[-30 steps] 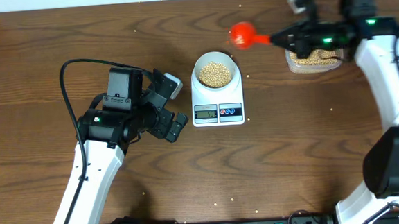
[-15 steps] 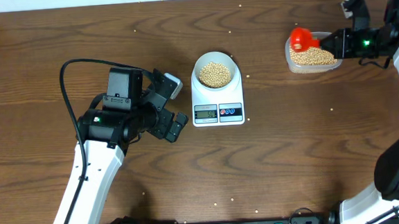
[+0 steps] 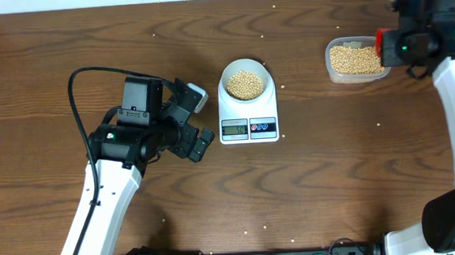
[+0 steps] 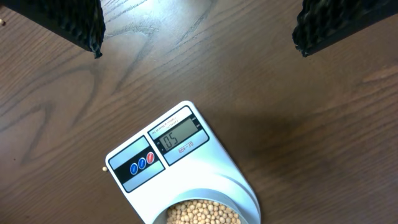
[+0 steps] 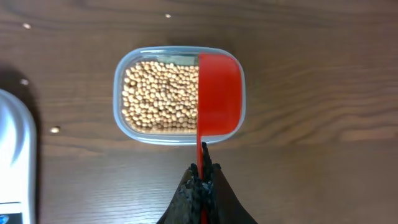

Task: Scoop item into bowl and weigh 50g on scale
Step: 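Move the red scoop right back to the bean tub, then lower the red scoop beside the tub and open the right gripper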

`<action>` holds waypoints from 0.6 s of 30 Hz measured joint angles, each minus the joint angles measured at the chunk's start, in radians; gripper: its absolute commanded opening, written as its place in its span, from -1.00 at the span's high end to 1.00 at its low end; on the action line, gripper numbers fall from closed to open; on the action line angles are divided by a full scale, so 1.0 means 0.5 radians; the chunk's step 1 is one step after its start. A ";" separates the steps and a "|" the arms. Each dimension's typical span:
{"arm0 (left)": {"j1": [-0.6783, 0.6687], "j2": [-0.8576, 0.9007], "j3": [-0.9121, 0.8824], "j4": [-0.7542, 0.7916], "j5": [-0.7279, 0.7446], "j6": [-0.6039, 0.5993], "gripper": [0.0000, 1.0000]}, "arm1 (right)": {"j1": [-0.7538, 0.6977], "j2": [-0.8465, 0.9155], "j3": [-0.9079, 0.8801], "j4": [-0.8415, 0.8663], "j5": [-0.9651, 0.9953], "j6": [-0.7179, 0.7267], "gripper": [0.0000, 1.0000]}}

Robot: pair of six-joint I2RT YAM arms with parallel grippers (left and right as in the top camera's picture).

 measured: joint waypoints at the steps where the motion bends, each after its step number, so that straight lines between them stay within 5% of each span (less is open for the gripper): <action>1: 0.000 0.000 0.000 -0.001 -0.001 0.000 -0.98 | 0.033 0.000 0.000 0.001 0.062 0.002 0.97; 18: 0.000 0.000 0.000 0.000 -0.001 0.000 -0.98 | 0.163 0.014 0.000 0.015 0.361 0.020 0.98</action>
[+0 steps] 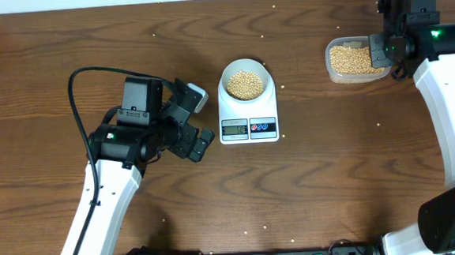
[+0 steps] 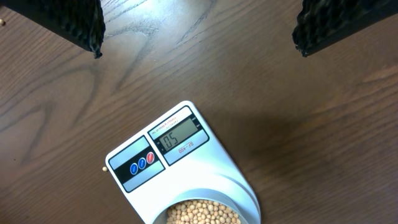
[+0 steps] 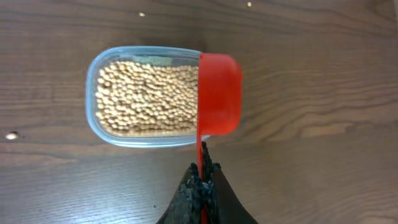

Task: Scoop item into bowl and weigh 50g on scale
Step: 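Lower the red scoop beside the tub and open the right gripper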

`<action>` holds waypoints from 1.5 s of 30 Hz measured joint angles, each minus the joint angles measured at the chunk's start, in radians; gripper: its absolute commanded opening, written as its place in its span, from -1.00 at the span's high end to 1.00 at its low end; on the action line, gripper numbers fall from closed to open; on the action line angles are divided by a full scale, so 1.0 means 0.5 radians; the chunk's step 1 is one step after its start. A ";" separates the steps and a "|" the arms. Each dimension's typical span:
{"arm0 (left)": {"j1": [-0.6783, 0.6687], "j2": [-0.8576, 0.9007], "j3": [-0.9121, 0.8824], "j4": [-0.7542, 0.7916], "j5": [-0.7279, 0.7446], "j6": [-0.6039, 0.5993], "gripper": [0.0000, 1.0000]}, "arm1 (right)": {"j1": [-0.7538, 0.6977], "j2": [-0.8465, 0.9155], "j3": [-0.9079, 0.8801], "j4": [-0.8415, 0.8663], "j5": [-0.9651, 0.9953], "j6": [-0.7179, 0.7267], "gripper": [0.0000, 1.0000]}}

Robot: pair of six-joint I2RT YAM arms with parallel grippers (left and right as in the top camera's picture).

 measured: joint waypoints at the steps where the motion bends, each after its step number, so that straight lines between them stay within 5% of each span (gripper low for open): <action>1: 0.000 0.000 0.000 -0.001 0.000 0.000 -0.98 | 0.000 0.000 0.000 0.005 -0.034 0.011 0.98; 20: 0.000 0.000 0.000 0.000 0.000 0.000 -0.98 | -0.067 -0.387 0.000 0.097 -1.194 0.170 0.93; 22: 0.000 0.000 0.000 0.000 0.001 0.000 -0.98 | -0.068 -0.438 0.000 0.061 -1.302 0.158 0.61; 23: 0.000 0.000 0.000 0.000 0.000 0.000 -0.98 | -0.068 -0.451 0.000 0.047 -1.380 0.139 0.32; 25: 0.000 0.000 0.000 0.000 0.000 0.000 -0.98 | -0.067 -0.454 0.000 0.017 -1.528 0.095 -0.61; 26: 0.000 0.000 0.000 0.000 0.001 0.000 -0.98 | -0.064 -0.449 0.000 -0.005 -1.581 0.073 -0.92; 27: 0.000 0.000 0.000 0.000 0.000 0.000 -0.98 | -0.061 -0.445 0.000 -0.024 -1.626 0.057 -0.99; 45: 0.000 0.000 0.000 0.000 0.000 0.000 -0.98 | -0.051 -0.439 0.000 -0.394 -1.768 -0.014 -0.98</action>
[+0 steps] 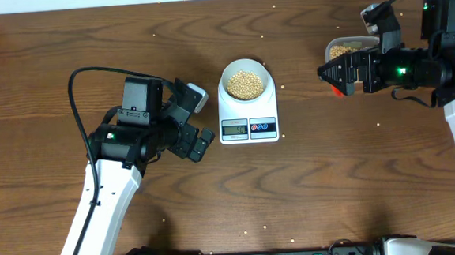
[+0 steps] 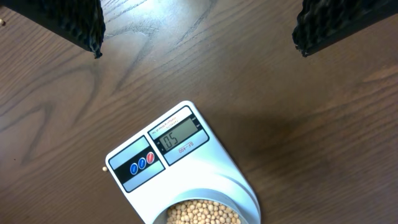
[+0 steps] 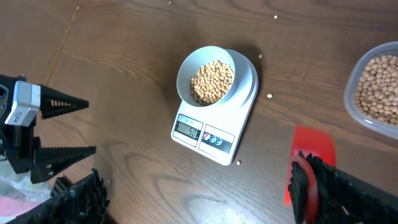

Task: Scoop item into bowl and weigh 50g on scale
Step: 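Lower the red scoop beside the tub and open the right gripper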

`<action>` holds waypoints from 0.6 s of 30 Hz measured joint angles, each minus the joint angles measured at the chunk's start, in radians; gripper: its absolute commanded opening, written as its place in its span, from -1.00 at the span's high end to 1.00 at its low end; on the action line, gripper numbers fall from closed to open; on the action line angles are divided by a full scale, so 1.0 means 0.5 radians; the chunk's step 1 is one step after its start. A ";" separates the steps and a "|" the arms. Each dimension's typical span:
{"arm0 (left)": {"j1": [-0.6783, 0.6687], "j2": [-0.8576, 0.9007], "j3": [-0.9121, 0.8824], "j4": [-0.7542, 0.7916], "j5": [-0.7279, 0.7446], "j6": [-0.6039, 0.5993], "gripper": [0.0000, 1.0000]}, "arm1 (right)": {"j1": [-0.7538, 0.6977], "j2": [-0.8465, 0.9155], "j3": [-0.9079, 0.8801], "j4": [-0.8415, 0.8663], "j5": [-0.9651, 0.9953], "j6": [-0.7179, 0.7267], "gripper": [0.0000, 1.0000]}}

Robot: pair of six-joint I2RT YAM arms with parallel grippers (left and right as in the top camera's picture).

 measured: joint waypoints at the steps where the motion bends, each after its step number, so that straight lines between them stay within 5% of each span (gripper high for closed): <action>1: 0.000 0.000 0.000 -0.001 0.001 0.000 -0.98 | 0.000 0.000 0.000 -0.002 0.000 0.000 -0.99; 7: 0.000 0.000 0.000 0.000 0.000 0.000 -0.98 | 0.000 0.000 0.000 -0.032 0.033 -0.053 -0.99; 18: 0.000 0.000 0.000 0.000 0.001 0.000 -0.98 | 0.000 0.000 0.000 -0.060 0.069 -0.728 -0.98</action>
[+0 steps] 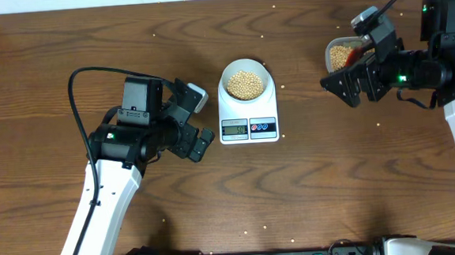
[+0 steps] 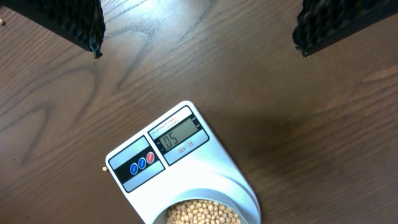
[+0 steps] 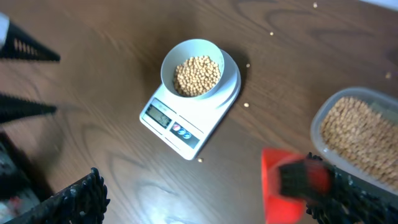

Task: Scoop item into bowl and weigh 50g on scale
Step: 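Lower the red scoop beside the tub and open the right gripper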

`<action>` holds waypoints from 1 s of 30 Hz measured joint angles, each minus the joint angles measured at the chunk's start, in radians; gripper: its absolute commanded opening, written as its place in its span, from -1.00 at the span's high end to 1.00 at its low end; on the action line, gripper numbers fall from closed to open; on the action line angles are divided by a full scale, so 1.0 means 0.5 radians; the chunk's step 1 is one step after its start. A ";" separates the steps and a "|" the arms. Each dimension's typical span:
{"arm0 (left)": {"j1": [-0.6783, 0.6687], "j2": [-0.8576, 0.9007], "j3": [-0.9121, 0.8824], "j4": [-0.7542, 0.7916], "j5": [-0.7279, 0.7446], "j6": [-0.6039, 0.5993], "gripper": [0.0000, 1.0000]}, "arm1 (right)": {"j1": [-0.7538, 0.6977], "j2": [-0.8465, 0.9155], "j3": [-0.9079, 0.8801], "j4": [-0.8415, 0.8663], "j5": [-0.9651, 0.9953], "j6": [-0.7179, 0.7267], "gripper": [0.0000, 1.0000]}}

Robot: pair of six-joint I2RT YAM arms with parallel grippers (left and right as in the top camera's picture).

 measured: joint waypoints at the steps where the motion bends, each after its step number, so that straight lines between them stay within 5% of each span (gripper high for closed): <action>1: 0.000 0.000 0.000 0.000 -0.001 0.000 -0.98 | 0.000 0.000 0.000 -0.009 0.000 -0.057 -0.99; 10: 0.000 0.000 0.000 -0.001 0.000 0.000 -0.98 | 0.000 0.000 0.000 -0.075 -0.002 -0.356 -0.98; 30: 0.000 0.000 0.000 0.000 -0.001 0.000 -0.98 | 0.142 -0.416 -0.398 0.192 0.017 -0.420 -0.99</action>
